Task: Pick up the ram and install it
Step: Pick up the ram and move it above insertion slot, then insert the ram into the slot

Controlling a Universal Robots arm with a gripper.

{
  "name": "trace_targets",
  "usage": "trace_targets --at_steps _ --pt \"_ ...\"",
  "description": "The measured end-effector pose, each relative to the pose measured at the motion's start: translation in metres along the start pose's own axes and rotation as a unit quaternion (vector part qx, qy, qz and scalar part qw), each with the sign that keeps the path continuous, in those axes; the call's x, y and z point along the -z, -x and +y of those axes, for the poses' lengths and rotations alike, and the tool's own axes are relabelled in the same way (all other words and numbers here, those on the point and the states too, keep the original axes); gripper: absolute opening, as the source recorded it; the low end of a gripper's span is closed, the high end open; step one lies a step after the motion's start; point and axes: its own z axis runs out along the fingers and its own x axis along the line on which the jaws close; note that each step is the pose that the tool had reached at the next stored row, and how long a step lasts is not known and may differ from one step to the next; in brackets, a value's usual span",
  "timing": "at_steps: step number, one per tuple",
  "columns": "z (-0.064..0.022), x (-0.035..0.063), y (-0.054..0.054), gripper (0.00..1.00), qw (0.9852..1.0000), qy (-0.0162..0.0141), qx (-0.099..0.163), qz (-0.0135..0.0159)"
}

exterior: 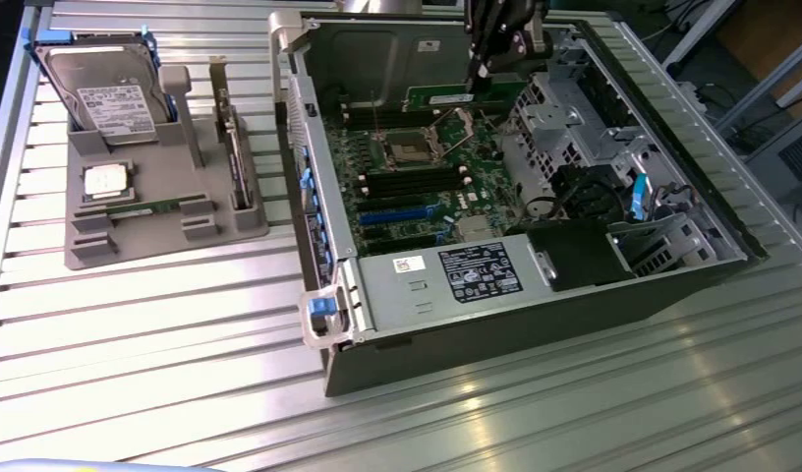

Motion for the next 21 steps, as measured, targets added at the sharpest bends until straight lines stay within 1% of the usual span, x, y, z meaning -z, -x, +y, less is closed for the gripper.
trace_targets --at_steps 4,5,6,8,9,14,21 --pt "-0.0194 -0.0006 -0.001 0.12 1.0000 0.0019 0.001 -0.0001" --pt "-0.0300 -0.0010 -0.001 0.12 1.0000 0.0030 0.001 -0.0001" --pt "-0.0389 -0.0014 -0.002 0.12 1.0000 0.0038 0.001 -0.0002" --pt "-0.0486 -0.0017 -0.002 0.12 1.0000 0.0046 0.002 -0.0003" --pt "-0.0501 -0.0018 -0.002 0.12 1.0000 0.0047 0.002 -0.0002" --pt "-0.0504 -0.0018 -0.002 0.12 1.0000 0.0046 0.002 -0.0002" --pt "-0.0491 -0.0035 -0.002 0.12 1.0000 0.0046 0.002 -0.0002"
